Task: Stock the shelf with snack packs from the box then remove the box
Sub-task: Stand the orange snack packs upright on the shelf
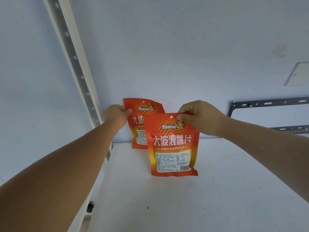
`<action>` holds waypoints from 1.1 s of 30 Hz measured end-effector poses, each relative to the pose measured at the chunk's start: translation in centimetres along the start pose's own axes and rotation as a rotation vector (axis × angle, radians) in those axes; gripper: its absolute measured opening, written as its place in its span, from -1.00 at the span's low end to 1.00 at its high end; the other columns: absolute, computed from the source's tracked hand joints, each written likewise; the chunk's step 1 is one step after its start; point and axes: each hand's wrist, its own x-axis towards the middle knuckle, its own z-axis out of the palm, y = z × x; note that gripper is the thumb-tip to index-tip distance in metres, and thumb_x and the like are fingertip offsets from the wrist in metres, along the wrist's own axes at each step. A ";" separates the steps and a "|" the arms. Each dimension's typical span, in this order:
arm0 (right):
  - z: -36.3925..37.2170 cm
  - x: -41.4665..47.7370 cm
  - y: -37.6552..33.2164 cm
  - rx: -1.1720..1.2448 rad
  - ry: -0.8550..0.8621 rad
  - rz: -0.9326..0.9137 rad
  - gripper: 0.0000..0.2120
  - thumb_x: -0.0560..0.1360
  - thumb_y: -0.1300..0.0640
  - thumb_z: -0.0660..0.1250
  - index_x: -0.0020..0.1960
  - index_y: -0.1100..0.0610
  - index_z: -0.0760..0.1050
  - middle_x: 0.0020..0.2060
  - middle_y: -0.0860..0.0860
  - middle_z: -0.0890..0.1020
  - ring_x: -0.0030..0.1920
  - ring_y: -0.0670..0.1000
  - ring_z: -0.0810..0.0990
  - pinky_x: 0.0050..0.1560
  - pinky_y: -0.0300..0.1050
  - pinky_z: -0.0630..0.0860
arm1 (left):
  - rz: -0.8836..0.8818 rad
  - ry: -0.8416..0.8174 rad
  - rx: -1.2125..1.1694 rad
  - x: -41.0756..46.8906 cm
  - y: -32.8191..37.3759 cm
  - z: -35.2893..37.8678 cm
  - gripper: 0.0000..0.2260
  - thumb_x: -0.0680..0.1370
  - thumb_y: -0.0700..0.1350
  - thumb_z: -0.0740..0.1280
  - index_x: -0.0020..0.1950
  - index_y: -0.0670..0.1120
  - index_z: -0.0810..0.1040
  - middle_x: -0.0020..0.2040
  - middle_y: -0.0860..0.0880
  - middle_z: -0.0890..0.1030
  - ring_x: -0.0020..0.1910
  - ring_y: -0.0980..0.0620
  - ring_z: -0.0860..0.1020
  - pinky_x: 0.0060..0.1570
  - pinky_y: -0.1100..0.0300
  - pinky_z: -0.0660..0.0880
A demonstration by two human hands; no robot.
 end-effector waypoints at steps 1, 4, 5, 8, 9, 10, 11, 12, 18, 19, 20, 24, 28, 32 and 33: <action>0.3 0.6 -0.3 0.002 -0.002 -0.005 -0.87 0.62 -0.03 0.33 -0.07 -0.09 0.62 -0.16 -0.18 0.71 -0.22 -0.21 0.69 -0.20 -0.34 0.52 | -0.009 0.013 -0.011 0.0 -0.2 -0.2 -0.67 0.55 0.04 0.44 0.16 -0.18 0.66 0.05 -0.13 0.70 0.04 -0.13 0.66 0.17 -0.05 0.57; 1.1 2.4 -1.0 0.011 0.012 -0.018 -0.87 0.60 -0.01 0.35 -0.09 -0.07 0.63 -0.18 -0.18 0.70 -0.23 -0.20 0.68 -0.23 -0.34 0.50 | -0.030 0.056 -0.080 -0.2 -0.8 -0.8 -0.71 0.55 0.00 0.44 0.16 -0.17 0.67 0.07 -0.15 0.70 0.08 -0.14 0.66 0.19 -0.07 0.57; 1.3 3.1 -1.3 0.020 0.024 -0.023 -0.87 0.60 0.00 0.36 -0.10 -0.07 0.63 -0.19 -0.19 0.70 -0.24 -0.20 0.67 -0.25 -0.33 0.49 | -0.038 0.075 -0.098 -0.4 -0.9 -1.0 -0.74 0.55 -0.01 0.44 0.11 -0.17 0.67 0.04 -0.15 0.70 0.07 -0.15 0.66 0.17 -0.07 0.58; 2.1 5.0 -2.0 0.045 0.049 -0.042 -0.91 0.58 0.02 0.39 -0.09 -0.04 0.62 -0.16 -0.17 0.68 -0.22 -0.15 0.68 -0.25 -0.28 0.50 | -0.063 0.141 -0.180 -1.7 -1.3 -1.6 -0.83 0.57 -0.03 0.41 0.07 -0.08 0.68 0.02 -0.08 0.70 0.02 -0.09 0.66 0.11 0.00 0.61; 2.3 5.7 -2.1 0.044 0.056 -0.048 -0.93 0.58 0.02 0.40 -0.07 -0.03 0.63 -0.14 -0.16 0.68 -0.19 -0.13 0.68 -0.24 -0.26 0.51 | -0.074 0.165 -0.194 -2.5 -1.4 -1.8 -0.86 0.58 -0.04 0.39 0.04 -0.06 0.67 -0.01 -0.06 0.70 -0.01 -0.08 0.66 0.06 0.06 0.61; 2.4 6.4 -2.3 0.035 0.060 -0.055 -0.93 0.57 0.02 0.40 -0.06 -0.02 0.63 -0.13 -0.14 0.68 -0.17 -0.12 0.68 -0.23 -0.26 0.52 | -0.085 0.187 -0.208 -3.1 -1.6 -1.8 -0.90 0.58 -0.05 0.37 -0.03 -0.04 0.67 -0.07 -0.05 0.69 -0.06 -0.08 0.65 -0.02 0.10 0.59; 2.6 7.1 -2.5 0.022 0.063 -0.062 -0.93 0.57 0.03 0.40 -0.05 -0.01 0.63 -0.12 -0.13 0.69 -0.15 -0.11 0.68 -0.22 -0.25 0.53 | -0.101 0.206 -0.228 -3.9 -1.9 -1.9 -0.88 0.58 -0.07 0.36 -0.13 0.00 0.64 -0.15 -0.05 0.68 -0.11 -0.09 0.65 -0.06 0.11 0.58; 2.7 7.9 -2.7 0.006 0.065 -0.069 -0.93 0.57 0.03 0.40 -0.04 0.00 0.64 -0.11 -0.11 0.69 -0.13 -0.10 0.68 -0.20 -0.23 0.55 | -0.115 0.220 -0.249 -4.8 -2.1 -1.8 -0.83 0.58 -0.08 0.35 -0.22 0.03 0.60 -0.21 -0.05 0.65 -0.16 -0.09 0.63 -0.08 0.09 0.58; 3.8 11.1 -3.1 -0.103 0.086 -0.083 -0.88 0.58 0.02 0.38 0.04 0.04 0.62 -0.02 -0.02 0.67 -0.07 0.01 0.67 -0.03 -0.06 0.63 | -0.202 0.186 -0.286 -9.3 -3.8 -1.8 -0.76 0.54 -0.08 0.32 -0.33 -0.07 0.56 -0.41 -0.04 0.53 -0.42 -0.02 0.43 -0.32 0.15 0.40; 4.1 11.3 -3.0 -0.129 0.082 -0.082 -0.87 0.58 0.01 0.37 0.06 0.04 0.61 0.00 -0.01 0.67 -0.06 0.02 0.67 -0.02 -0.05 0.64 | -0.204 0.176 -0.270 -9.7 -4.0 -2.0 -0.76 0.54 -0.09 0.31 -0.33 -0.08 0.56 -0.42 -0.04 0.51 -0.43 -0.01 0.41 -0.33 0.16 0.38; 4.3 11.4 -2.8 -0.150 0.079 -0.077 -0.87 0.59 0.01 0.36 0.07 0.03 0.61 0.01 -0.01 0.67 -0.06 0.02 0.67 -0.02 -0.04 0.64 | -0.209 0.169 -0.258 -10.0 -4.1 -2.2 -0.77 0.54 -0.09 0.31 -0.30 -0.09 0.58 -0.42 -0.04 0.52 -0.43 -0.01 0.42 -0.34 0.17 0.38; 5.1 11.0 -2.5 -0.179 0.104 -0.077 -0.83 0.60 0.01 0.33 0.14 0.00 0.59 0.06 -0.02 0.67 -0.04 0.02 0.67 0.01 0.00 0.65 | -0.205 0.130 -0.246 -10.4 -3.6 -2.9 -0.81 0.55 -0.10 0.31 -0.15 -0.17 0.64 -0.36 -0.07 0.54 -0.39 -0.01 0.44 -0.38 0.21 0.38; 5.0 10.6 -2.5 -0.217 0.131 -0.102 -0.82 0.63 0.04 0.27 0.18 -0.01 0.58 0.10 -0.02 0.65 -0.01 0.02 0.65 0.01 -0.02 0.65 | -0.139 0.079 -0.168 -11.0 -2.7 -3.0 -0.80 0.57 -0.10 0.30 -0.09 -0.20 0.63 -0.28 -0.17 0.57 -0.35 0.00 0.47 -0.35 0.20 0.41; 4.5 10.4 -3.2 -0.295 0.108 -0.141 -0.79 0.65 0.04 0.22 0.19 -0.03 0.59 0.12 -0.02 0.66 0.00 0.01 0.64 0.04 0.00 0.64 | -0.129 0.045 -0.169 -11.4 -2.1 -2.6 -0.88 0.57 -0.08 0.33 -0.12 -0.03 0.63 -0.23 0.02 0.64 -0.22 0.03 0.59 -0.23 0.16 0.53; 4.4 10.4 -3.5 -0.340 0.097 -0.158 -0.76 0.66 0.04 0.19 0.22 -0.03 0.59 0.13 -0.02 0.66 0.03 0.02 0.64 0.09 0.02 0.62 | -0.120 0.036 -0.167 -11.5 -2.0 -2.5 -0.89 0.57 -0.07 0.33 -0.13 0.00 0.62 -0.22 0.04 0.64 -0.19 0.03 0.60 -0.19 0.15 0.55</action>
